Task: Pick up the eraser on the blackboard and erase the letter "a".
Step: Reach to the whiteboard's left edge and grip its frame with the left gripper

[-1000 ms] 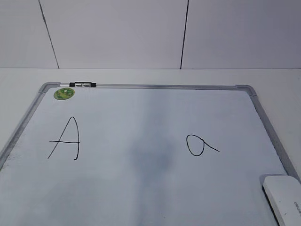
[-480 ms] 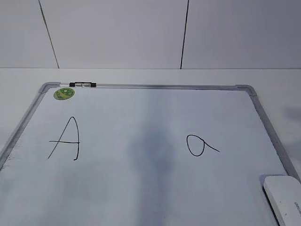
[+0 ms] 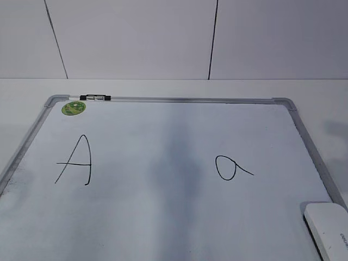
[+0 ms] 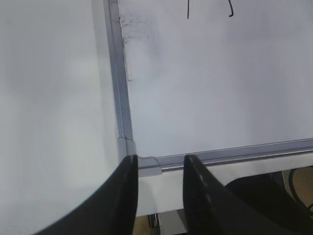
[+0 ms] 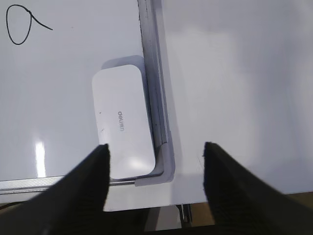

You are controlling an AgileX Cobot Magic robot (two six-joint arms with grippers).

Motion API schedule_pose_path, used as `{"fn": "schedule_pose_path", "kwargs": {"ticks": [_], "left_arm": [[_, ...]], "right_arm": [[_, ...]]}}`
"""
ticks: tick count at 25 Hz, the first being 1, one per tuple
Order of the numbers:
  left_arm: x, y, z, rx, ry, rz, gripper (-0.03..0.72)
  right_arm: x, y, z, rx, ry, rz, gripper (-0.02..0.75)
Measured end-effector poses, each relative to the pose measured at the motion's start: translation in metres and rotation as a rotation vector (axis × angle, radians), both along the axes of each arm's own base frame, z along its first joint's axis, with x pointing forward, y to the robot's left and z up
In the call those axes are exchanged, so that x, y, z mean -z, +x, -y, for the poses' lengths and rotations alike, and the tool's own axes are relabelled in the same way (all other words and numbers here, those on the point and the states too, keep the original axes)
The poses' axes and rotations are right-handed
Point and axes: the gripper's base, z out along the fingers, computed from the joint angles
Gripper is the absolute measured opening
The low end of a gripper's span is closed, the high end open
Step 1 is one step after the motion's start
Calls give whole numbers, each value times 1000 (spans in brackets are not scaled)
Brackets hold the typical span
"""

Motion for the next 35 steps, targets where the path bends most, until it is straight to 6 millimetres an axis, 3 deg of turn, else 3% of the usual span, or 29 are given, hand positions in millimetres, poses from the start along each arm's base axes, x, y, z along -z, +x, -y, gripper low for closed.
{"fn": "schedule_pose_path", "kwargs": {"ticks": [3, 6, 13, 19, 28, 35], "left_arm": [[4, 16, 1, 9, 24, -53, 239], [1, 35, 0, 26, 68, -83, 239], [-7, 91, 4, 36, 111, -135, 239], [1, 139, 9, 39, 121, -189, 238], [41, 209, 14, 47, 134, -231, 238], [67, 232, -5, -9, 125, -278, 237]], "right_arm": [[2, 5, -1, -6, 9, -22, 585], [6, 12, -6, -18, 73, -56, 631], [15, 29, -15, -53, 165, -132, 641], [17, 34, -21, -101, 212, -148, 643], [22, 37, -42, -212, 233, -205, 644], [29, 40, -59, -248, 242, -280, 644]]}}
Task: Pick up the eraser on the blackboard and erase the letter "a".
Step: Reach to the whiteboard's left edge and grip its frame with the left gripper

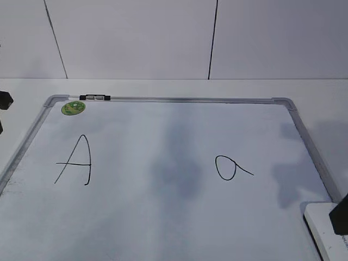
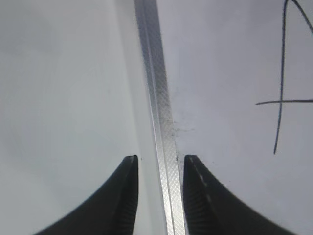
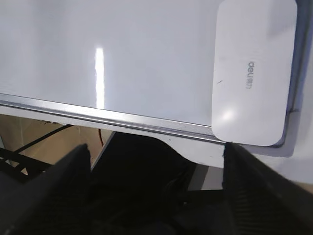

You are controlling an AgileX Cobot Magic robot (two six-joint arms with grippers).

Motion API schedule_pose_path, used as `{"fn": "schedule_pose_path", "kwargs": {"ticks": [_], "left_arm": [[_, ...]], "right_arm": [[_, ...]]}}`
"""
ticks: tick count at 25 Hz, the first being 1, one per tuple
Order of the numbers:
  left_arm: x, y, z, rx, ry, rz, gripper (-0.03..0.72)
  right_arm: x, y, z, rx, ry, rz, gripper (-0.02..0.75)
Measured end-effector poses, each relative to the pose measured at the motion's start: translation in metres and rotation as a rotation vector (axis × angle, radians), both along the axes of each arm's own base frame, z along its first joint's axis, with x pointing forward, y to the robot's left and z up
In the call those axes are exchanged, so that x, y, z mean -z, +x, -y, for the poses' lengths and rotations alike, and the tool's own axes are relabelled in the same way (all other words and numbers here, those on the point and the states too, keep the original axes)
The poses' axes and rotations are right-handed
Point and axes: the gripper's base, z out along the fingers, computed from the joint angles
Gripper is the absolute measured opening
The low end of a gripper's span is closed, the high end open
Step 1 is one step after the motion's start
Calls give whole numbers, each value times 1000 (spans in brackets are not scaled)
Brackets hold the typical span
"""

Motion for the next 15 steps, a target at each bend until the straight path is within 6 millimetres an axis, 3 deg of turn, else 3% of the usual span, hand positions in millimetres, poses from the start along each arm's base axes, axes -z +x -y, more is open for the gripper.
{"fn": "schedule_pose_path", "kwargs": {"ticks": [9, 15], "left_arm": [[19, 8, -2, -6, -34, -37, 237], [21, 9, 0, -16, -57, -33, 237]], "right_arm": [[6, 6, -1, 7, -29, -30, 641], [8, 8, 2, 25, -73, -30, 629]]}}
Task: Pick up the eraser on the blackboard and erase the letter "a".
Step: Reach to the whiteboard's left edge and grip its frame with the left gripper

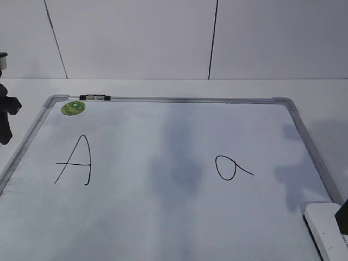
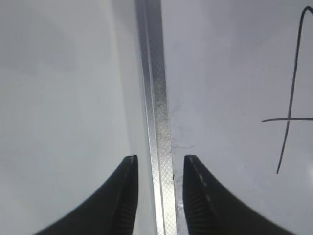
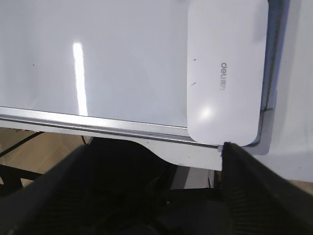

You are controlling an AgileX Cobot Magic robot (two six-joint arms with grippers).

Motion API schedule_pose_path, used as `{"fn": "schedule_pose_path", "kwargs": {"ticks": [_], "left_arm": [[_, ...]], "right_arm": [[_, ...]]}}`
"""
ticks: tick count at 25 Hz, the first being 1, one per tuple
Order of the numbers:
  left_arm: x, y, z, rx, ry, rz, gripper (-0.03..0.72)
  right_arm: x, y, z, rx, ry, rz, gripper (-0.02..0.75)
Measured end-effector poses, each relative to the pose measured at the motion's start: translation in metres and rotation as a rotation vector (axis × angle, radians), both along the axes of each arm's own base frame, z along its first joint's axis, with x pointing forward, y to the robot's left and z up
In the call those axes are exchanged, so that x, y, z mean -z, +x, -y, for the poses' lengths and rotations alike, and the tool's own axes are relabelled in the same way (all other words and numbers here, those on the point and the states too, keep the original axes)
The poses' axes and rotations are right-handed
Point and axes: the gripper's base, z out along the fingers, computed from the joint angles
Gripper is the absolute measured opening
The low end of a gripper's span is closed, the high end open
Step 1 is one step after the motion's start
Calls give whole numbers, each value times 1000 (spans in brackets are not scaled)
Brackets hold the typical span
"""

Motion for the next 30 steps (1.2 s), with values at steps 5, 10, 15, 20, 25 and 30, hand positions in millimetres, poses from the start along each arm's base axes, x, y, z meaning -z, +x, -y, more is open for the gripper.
{"fn": "schedule_pose_path", "kwargs": {"ticks": [5, 10, 15, 20, 25, 30], "left_arm": [[3, 1, 0, -1, -3, -6, 237], [6, 3, 0, -3, -5, -2, 236], [18, 6, 1, -3, -4, -29, 236], [27, 8, 1, -4, -3, -56, 236], [28, 9, 1, -4, -3, -54, 236], [28, 10, 1, -6, -2, -39, 236]], "right_arm": [[1, 1, 0, 2, -8, -7, 601], [2, 2, 0, 4, -9, -9, 595], [2, 2, 0, 4, -9, -9, 594], [2, 2, 0, 4, -9, -10, 593], [2, 2, 0, 6, -8, -8, 593], [2, 2, 0, 6, -8, -8, 593]]}}
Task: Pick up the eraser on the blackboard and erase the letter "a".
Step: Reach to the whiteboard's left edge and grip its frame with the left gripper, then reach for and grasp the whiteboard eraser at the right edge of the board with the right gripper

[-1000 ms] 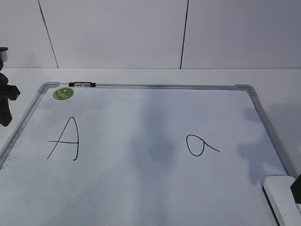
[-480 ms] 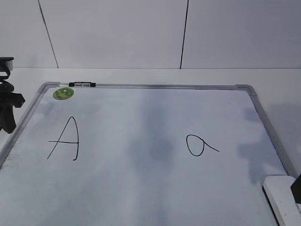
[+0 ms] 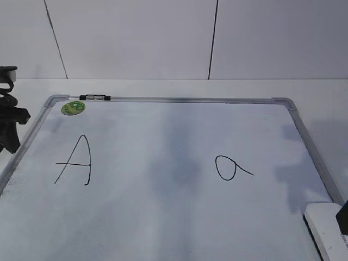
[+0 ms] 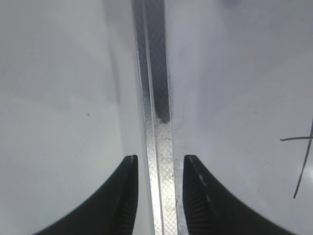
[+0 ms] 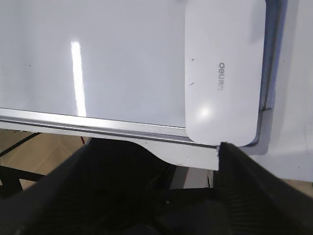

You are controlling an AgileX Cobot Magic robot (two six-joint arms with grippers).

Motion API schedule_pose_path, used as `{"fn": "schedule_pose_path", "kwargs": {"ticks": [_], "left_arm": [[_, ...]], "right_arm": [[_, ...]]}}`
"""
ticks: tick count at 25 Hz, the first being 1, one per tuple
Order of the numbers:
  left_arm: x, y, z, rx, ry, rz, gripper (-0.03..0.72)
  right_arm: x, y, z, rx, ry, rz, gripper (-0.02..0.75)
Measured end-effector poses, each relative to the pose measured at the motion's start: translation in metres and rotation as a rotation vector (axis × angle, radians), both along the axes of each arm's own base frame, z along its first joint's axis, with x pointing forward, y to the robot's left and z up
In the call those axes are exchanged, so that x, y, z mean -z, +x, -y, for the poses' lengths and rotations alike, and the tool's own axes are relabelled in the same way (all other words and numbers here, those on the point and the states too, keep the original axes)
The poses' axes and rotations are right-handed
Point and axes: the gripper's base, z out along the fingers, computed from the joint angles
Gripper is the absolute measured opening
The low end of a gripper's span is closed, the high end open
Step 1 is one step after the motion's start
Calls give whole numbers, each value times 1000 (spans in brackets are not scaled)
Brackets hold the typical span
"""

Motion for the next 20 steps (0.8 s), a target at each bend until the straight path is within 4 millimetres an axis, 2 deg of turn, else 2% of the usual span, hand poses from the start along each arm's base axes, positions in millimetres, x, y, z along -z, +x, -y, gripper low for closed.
{"fn": "schedule_pose_path", "kwargs": {"ticks": [10, 20], "left_arm": [[0, 4, -1, 0, 9, 43, 235], [23, 9, -2, 7, 22, -9, 235]], "right_arm": [[0, 0, 0, 0, 0, 0, 593], [0, 0, 0, 0, 0, 0, 592]]}}
